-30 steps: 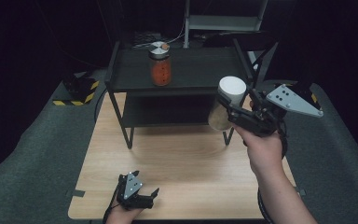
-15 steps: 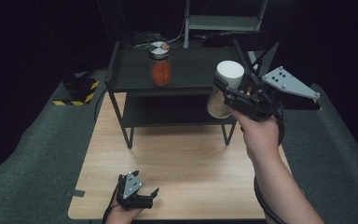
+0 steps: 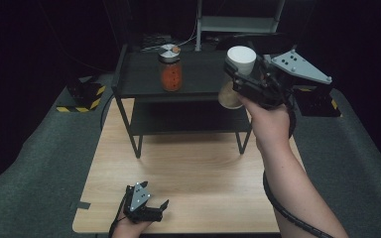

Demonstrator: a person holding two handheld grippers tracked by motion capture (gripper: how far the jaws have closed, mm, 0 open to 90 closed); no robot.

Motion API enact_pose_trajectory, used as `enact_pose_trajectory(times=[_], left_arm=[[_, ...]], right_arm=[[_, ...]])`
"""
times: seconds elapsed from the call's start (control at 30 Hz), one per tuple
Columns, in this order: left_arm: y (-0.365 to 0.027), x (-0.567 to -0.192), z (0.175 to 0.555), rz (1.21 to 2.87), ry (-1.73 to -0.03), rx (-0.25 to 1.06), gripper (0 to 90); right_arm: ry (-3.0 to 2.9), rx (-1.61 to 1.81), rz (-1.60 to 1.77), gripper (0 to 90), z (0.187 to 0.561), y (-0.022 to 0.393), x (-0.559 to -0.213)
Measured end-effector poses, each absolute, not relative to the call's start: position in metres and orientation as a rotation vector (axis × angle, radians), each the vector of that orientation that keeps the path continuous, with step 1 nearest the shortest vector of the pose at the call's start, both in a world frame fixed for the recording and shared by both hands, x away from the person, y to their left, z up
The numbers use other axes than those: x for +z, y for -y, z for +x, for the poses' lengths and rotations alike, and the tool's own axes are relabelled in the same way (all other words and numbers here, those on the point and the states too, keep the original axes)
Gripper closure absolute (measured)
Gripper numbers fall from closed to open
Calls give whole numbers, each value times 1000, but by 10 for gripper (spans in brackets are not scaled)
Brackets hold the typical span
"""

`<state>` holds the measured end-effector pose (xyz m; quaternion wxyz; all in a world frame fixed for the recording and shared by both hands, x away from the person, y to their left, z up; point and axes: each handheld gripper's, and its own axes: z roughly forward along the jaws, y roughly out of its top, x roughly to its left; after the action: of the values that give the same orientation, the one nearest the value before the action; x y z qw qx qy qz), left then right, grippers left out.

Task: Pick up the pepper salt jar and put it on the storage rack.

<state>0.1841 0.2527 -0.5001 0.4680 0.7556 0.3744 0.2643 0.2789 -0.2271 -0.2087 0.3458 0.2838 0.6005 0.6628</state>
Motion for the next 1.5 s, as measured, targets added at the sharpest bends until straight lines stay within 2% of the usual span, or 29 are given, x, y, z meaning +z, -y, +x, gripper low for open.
enact_pose_trajectory(times=[1.0, 1.5], left_arm=[[-258, -501, 185, 1837, -917, 628, 4], [-258, -502, 186, 1834, -917, 624, 4]], right_arm=[[-1545, 1650, 822, 330, 338, 194, -199], [-1552, 1641, 806, 326, 343, 189, -205]])
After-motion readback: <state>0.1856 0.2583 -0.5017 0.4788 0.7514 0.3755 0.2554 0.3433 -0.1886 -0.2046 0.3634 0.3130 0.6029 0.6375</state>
